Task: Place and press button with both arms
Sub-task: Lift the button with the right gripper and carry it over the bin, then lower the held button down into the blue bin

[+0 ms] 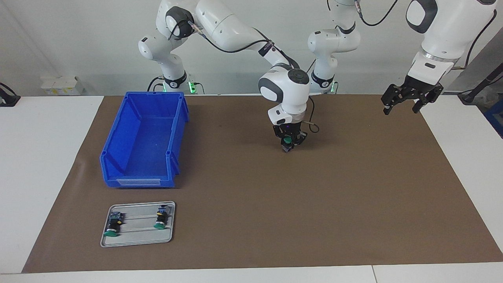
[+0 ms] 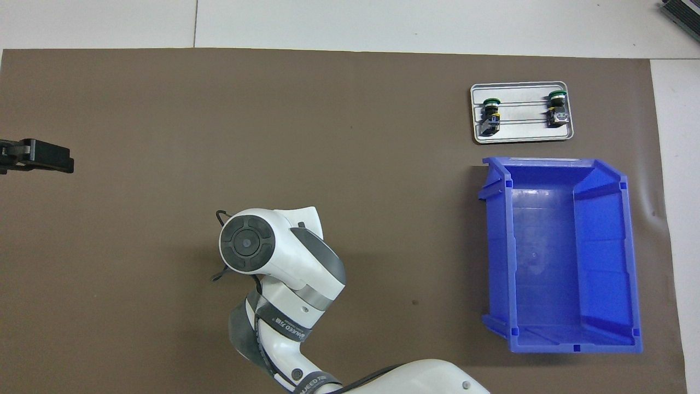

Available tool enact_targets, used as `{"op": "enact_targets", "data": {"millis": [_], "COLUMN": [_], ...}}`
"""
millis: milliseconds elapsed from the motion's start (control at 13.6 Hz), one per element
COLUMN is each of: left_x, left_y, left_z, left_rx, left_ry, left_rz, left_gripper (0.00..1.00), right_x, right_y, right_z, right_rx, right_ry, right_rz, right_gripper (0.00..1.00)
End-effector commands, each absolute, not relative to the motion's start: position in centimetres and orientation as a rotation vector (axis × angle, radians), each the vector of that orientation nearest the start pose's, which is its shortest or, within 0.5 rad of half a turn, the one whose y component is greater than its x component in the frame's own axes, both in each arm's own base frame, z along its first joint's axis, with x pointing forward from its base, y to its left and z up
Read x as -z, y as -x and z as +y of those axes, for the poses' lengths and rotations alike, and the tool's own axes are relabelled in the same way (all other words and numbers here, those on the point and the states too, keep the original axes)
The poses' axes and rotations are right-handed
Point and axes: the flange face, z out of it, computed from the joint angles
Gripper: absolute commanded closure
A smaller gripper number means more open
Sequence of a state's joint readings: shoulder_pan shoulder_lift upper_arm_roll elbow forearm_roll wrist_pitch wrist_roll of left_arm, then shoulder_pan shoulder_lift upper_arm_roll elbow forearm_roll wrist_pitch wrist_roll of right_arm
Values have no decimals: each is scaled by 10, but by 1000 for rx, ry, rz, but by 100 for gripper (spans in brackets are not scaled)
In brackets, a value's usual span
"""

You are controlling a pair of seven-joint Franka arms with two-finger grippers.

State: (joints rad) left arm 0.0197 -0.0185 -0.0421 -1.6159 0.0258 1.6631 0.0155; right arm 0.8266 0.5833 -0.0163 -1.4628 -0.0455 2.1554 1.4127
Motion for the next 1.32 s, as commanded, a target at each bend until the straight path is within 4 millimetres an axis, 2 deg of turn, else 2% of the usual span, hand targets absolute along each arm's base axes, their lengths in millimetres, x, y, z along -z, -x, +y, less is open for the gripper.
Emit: {"op": "enact_targets", "data": {"millis": [0, 74, 294, 515, 736, 883, 1104, 1251], "left_x": [-624, -624, -624, -624, -624, -623, -624, -623], "left_y": [-548, -548, -548, -548, -548, -547, -548, -547], "left_z": [-8, -8, -8, -8, -8, -8, -8, -8], "left_rx": [105, 105, 105, 105, 105, 103, 105, 103], "left_ry": [3098, 3098, 3098, 3098, 3098, 3098, 3098, 3098], "left_rz": [44, 44, 44, 44, 44, 44, 44, 44], "left_gripper": [0, 0, 0, 0, 0, 0, 0, 0], "right_x": [-396, -411, -446, -483, -502, -512, -504, -499], "right_y": [-513, -514, -528, -541, -554, -556, -556, -558], "right_z": [480, 467, 407, 333, 257, 204, 132, 99], "right_rx": [151, 152, 137, 118, 96, 92, 33, 8], "right_ry": [2918, 2924, 2988, 3057, 3120, 3145, 3180, 3187], "right_rz": [934, 919, 840, 701, 500, 360, 196, 129], "right_gripper": [100, 100, 100, 100, 100, 100, 100, 100]}}
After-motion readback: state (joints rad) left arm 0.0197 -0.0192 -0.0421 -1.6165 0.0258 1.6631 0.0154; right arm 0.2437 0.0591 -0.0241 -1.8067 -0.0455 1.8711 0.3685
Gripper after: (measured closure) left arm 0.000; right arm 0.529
